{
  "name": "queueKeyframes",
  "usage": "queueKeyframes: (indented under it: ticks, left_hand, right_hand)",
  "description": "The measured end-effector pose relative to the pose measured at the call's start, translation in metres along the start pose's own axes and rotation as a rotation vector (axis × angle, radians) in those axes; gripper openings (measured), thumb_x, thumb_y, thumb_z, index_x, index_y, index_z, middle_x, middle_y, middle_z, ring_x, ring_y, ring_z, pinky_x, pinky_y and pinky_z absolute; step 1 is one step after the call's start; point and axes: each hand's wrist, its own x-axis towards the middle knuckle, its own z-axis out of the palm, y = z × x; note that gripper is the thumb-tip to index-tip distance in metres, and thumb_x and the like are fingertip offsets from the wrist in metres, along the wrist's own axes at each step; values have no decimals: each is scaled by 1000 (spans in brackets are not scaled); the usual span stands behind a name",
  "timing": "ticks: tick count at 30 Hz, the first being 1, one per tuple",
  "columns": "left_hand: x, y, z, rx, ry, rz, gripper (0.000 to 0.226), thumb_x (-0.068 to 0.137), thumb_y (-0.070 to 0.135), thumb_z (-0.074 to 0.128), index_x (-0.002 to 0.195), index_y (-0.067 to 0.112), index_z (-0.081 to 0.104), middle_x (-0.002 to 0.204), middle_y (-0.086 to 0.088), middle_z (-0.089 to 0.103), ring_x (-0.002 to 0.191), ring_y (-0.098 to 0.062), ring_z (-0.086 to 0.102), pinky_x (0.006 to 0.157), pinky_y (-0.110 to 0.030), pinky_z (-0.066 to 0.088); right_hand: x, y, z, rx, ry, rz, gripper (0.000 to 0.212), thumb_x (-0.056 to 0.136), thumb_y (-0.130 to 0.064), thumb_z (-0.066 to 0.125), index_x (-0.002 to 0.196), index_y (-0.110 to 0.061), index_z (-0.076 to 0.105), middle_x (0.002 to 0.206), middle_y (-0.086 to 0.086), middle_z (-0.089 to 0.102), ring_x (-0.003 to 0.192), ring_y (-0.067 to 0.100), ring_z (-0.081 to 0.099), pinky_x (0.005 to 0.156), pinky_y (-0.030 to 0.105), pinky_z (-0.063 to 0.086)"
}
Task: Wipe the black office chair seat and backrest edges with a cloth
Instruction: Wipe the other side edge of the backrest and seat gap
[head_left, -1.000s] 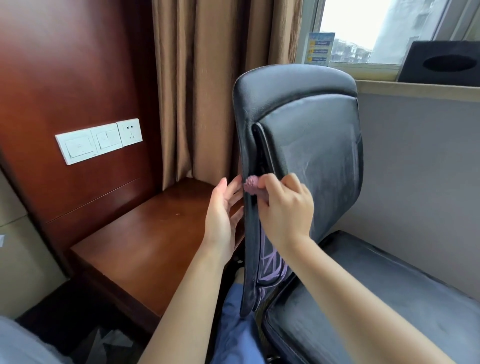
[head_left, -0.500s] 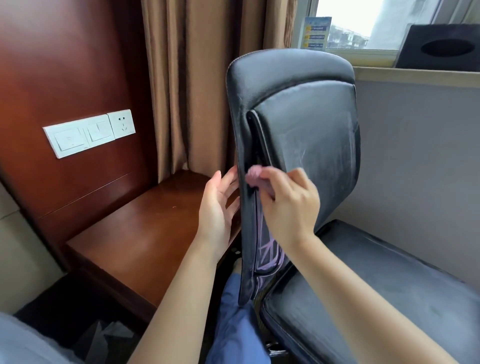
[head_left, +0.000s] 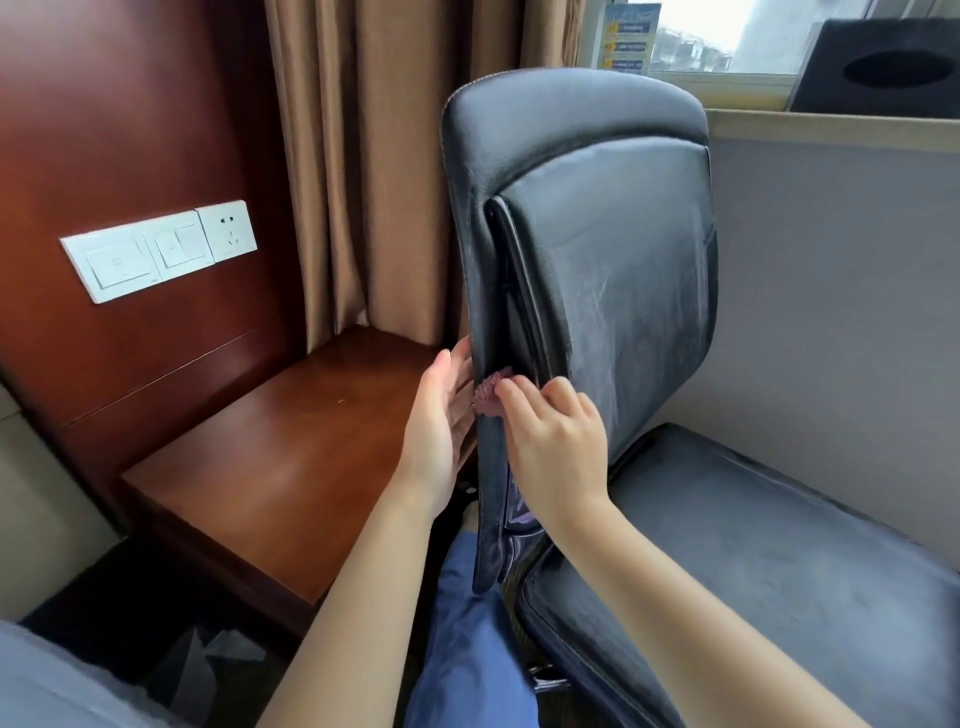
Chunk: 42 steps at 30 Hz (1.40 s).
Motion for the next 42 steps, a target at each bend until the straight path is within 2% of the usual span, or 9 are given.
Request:
queueKeyframes:
  ticks: [7, 12, 17, 24, 29, 33, 37, 40, 42]
  left_hand:
    - [-2, -1, -1, -23, -1, -14, 38, 102, 41, 20, 113, 40, 56, 115, 16, 67, 107, 1, 61, 88, -22, 44]
    - [-2, 3, -2, -27, 3, -12, 40, 102, 41, 18, 120, 35, 54, 127, 6, 62, 114, -9, 60, 98, -28, 43]
    - [-3, 0, -2, -13, -12, -10, 40, 102, 41, 18, 116, 37, 56, 115, 14, 68, 110, -3, 61, 92, -24, 43]
    - [-4, 2, -1, -17, -5, 6, 40, 102, 40, 18, 116, 36, 55, 119, 11, 66, 110, -6, 62, 91, -25, 44]
    - [-6, 0, 1, -19, 1, -4, 41, 102, 40, 18, 119, 37, 55, 111, 16, 69, 106, -2, 62, 88, -24, 44]
    - [-7, 2, 3, -24, 24, 1, 42, 103, 38, 19, 127, 31, 53, 115, 11, 69, 110, -6, 62, 92, -24, 44]
    - [-11, -1, 15, -66, 26, 25, 42, 104, 34, 23, 126, 25, 57, 109, 9, 71, 104, -5, 65, 80, -17, 49]
    - [-15, 0, 26, -104, -14, 43, 40, 105, 26, 24, 114, 17, 63, 95, 8, 73, 85, -1, 68, 68, -13, 51]
    - [-16, 2, 29, -109, -26, 53, 42, 105, 25, 23, 115, 16, 62, 96, 8, 73, 85, -1, 67, 67, -12, 51]
  right_hand:
    - [16, 0, -5, 65, 57, 10, 25, 79, 3, 49, 86, -13, 67, 92, -8, 69, 72, 16, 36, 60, 26, 25]
    - [-14, 4, 5, 52, -3, -50, 23, 73, 6, 56, 78, -13, 66, 80, -6, 67, 69, 17, 35, 59, 26, 22]
    - [7, 3, -1, 71, 112, 13, 20, 78, 5, 58, 78, -14, 67, 86, -9, 69, 68, 17, 36, 58, 26, 26]
    - [-8, 1, 2, 27, 50, -27, 23, 74, 5, 52, 73, -15, 64, 74, -6, 66, 62, 19, 41, 54, 27, 25]
    - [3, -2, -1, 34, 101, 19, 21, 79, 3, 53, 76, -14, 66, 83, -8, 69, 66, 18, 39, 53, 27, 30]
    - [-9, 0, 2, 52, 72, 28, 21, 71, 4, 63, 77, -16, 67, 78, -9, 68, 65, 18, 41, 51, 27, 33]
    - [10, 6, -10, 146, 214, 149, 13, 80, -5, 70, 85, -17, 71, 87, -11, 70, 62, 20, 51, 50, 30, 42]
    - [14, 8, -11, 163, 244, 233, 9, 83, -12, 68, 91, -13, 72, 91, -6, 71, 71, 17, 54, 55, 28, 44]
    - [10, 10, -7, 194, 241, 301, 13, 85, -15, 65, 95, -11, 71, 93, -3, 70, 78, 15, 52, 60, 24, 41]
